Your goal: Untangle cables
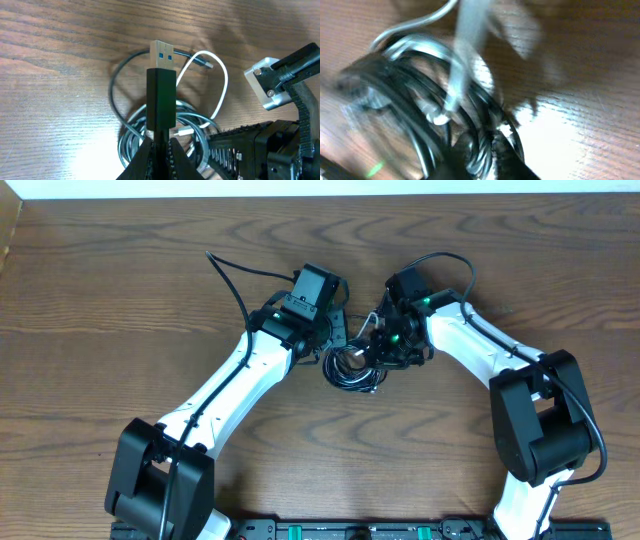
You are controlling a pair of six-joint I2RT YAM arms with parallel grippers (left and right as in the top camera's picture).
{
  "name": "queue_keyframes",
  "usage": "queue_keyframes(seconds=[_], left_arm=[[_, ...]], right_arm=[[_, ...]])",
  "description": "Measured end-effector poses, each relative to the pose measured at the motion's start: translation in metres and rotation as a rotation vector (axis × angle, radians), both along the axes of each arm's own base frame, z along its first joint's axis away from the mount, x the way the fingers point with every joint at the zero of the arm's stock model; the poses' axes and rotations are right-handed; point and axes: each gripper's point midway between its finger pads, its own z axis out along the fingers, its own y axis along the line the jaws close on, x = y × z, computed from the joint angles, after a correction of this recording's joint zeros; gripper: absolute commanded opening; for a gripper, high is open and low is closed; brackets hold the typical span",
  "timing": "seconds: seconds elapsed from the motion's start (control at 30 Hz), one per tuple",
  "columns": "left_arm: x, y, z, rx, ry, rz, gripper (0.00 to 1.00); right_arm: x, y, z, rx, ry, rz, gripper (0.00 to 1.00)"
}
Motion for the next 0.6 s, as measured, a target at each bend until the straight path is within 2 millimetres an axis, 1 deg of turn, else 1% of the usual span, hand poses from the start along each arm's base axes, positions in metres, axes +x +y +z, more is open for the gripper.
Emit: queue_keyframes(seconds=[0.03, 0.07, 0.13, 0.17, 0.23, 0.3, 0.33, 0.4, 0.43, 0.47, 0.6], left_arm=[[0.000, 0.000, -0.001, 0.001, 0.002, 0.000, 0.07], [0.000, 0.000, -0.004, 0.005, 0.009, 0.000, 0.07], [-0.001, 0.000, -0.014, 0.017, 0.032, 0.000, 0.07], [-0.001, -0.001, -0.018, 0.017, 0.044, -0.003, 0.07], [-0.004, -0.004, -0.029, 0.010, 0.078, -0.015, 0.07], [-0.005, -0.007, -0.036, 0.002, 0.100, -0.024, 0.07], [-0.007, -0.009, -0.040, -0.004, 0.116, -0.031, 0.08], [-0.009, -0.012, -0.044, -0.016, 0.132, -0.040, 0.08], [-0.009, -0.013, -0.044, -0.021, 0.132, -0.042, 0.08], [-0.008, -0.015, -0.043, -0.029, 0.130, -0.046, 0.08], [-0.008, -0.016, -0.042, -0.036, 0.131, -0.050, 0.09]], right_arm=[[0.000, 0.001, 0.000, 0.004, 0.001, 0.002, 0.32], [0.000, 0.001, 0.001, 0.005, 0.000, 0.006, 0.40], [0.001, 0.004, 0.004, 0.022, -0.002, 0.008, 0.46], [0.002, 0.005, 0.006, 0.032, -0.005, 0.011, 0.53], [0.003, 0.006, 0.008, 0.044, -0.005, 0.011, 0.56], [0.004, 0.006, 0.009, 0.053, -0.006, 0.007, 0.56], [0.005, 0.005, 0.010, 0.057, -0.007, 0.002, 0.52], [0.008, 0.001, 0.010, 0.061, -0.007, -0.010, 0.36], [0.010, -0.002, 0.010, 0.062, -0.007, -0.019, 0.31], [0.012, -0.004, 0.011, 0.063, -0.009, -0.026, 0.28], [0.013, -0.007, 0.011, 0.063, -0.009, -0.035, 0.27]])
